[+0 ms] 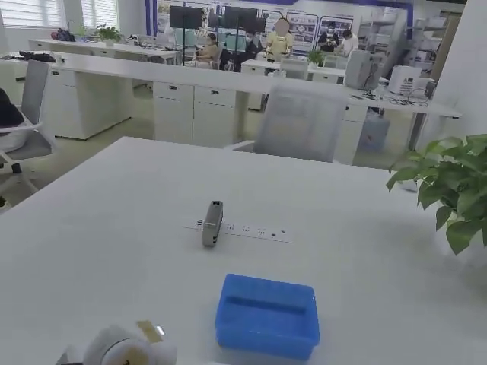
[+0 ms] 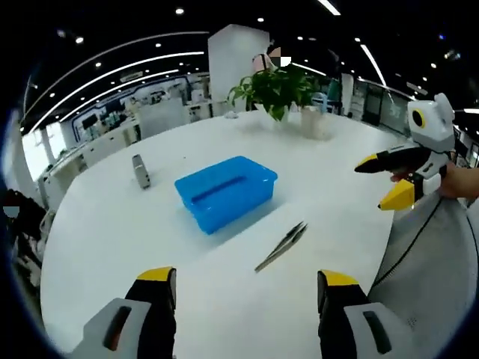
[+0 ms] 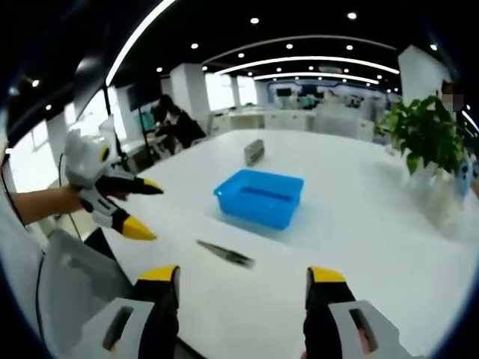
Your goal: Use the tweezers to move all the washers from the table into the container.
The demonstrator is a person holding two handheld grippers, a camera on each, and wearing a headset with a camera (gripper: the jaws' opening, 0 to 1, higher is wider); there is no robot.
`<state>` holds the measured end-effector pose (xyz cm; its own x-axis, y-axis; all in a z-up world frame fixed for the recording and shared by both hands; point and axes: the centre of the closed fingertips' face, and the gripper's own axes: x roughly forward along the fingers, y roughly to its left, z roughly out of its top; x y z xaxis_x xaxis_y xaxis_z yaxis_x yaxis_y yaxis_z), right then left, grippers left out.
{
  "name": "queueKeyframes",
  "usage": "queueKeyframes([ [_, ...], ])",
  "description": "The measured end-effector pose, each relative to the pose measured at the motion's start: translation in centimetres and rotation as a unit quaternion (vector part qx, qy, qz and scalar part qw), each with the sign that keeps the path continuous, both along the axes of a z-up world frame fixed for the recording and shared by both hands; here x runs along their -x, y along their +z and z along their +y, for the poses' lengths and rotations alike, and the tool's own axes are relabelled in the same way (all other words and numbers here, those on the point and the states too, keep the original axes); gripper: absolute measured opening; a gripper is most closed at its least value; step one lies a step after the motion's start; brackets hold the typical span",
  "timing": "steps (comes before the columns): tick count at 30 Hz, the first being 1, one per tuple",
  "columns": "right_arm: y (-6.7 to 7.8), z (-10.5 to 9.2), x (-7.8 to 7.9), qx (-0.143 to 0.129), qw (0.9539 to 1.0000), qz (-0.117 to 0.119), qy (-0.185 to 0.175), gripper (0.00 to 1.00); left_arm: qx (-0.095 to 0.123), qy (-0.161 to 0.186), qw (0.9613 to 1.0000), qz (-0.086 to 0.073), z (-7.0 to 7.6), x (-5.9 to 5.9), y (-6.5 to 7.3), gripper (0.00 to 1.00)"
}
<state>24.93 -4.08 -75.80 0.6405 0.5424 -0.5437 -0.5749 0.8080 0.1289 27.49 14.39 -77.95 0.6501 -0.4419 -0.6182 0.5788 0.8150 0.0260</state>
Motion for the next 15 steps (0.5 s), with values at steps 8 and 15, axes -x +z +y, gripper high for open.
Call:
queueKeyframes([
  [8, -0.1, -0.3, -0.4, 0.007, 0.9999, -0.005, -0.011, 0.77, 0.019, 0.056, 0.9982, -0.015, 1.6, 0.9, 1.2, 0.96],
  [15, 1.4, -0.6, -2.5, 0.007, 0.9991, -0.034, -0.026, 0.78, 0.014, 0.092, 0.9951, -0.036, 2.5, 0.4, 2.1, 0.99],
])
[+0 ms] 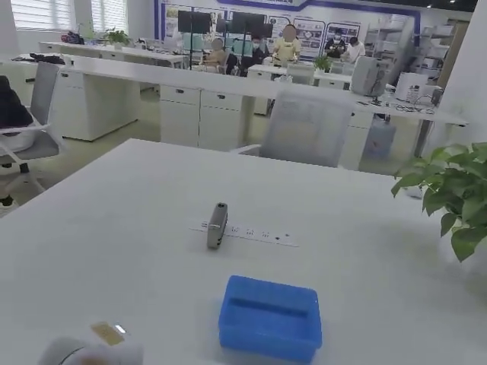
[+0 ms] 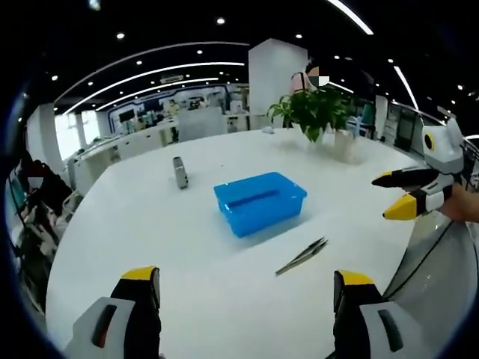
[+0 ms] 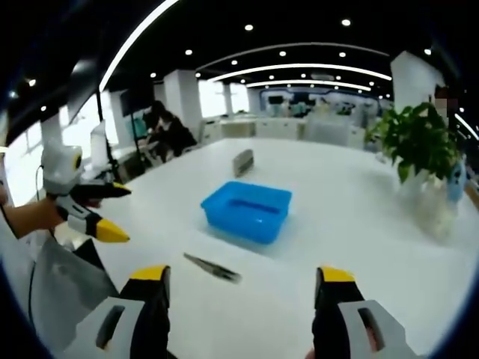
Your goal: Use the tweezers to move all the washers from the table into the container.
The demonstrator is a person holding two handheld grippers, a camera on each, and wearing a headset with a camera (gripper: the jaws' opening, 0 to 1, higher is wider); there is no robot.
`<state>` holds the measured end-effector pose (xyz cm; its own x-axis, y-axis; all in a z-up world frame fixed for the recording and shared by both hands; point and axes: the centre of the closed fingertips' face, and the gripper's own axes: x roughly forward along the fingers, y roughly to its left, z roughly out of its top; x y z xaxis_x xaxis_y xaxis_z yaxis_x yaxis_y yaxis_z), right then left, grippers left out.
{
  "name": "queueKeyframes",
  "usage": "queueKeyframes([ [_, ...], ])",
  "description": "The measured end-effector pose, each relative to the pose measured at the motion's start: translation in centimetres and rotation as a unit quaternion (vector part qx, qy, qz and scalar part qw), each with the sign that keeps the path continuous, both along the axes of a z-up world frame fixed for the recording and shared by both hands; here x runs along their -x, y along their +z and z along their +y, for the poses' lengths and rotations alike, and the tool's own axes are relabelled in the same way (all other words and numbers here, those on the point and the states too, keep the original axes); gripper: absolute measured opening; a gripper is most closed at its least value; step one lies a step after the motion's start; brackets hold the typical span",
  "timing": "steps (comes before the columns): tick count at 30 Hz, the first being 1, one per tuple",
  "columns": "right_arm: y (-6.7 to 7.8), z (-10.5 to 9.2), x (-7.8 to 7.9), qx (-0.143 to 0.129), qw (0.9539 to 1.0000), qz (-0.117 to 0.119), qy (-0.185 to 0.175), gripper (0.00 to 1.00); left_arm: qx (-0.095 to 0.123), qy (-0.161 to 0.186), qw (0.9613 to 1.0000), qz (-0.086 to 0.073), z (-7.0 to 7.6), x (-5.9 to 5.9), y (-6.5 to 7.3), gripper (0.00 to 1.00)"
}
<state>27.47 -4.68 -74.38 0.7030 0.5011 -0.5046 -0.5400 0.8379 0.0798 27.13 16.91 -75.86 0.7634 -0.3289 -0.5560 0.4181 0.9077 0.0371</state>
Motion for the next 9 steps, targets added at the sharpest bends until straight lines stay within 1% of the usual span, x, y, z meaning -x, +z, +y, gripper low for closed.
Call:
queueKeyframes([
  [3, 0.2, -0.1, -1.0, 0.008, 1.0, -0.003, -0.005, 0.77, 0.004, 0.011, 0.9999, 0.0, 0.3, -0.2, 0.2, 0.99],
  [9, 0.3, -0.2, -1.9, 0.001, 0.9999, -0.004, -0.013, 0.78, 0.002, 0.017, 0.9998, -0.004, 0.5, -0.4, 0.5, 0.99],
])
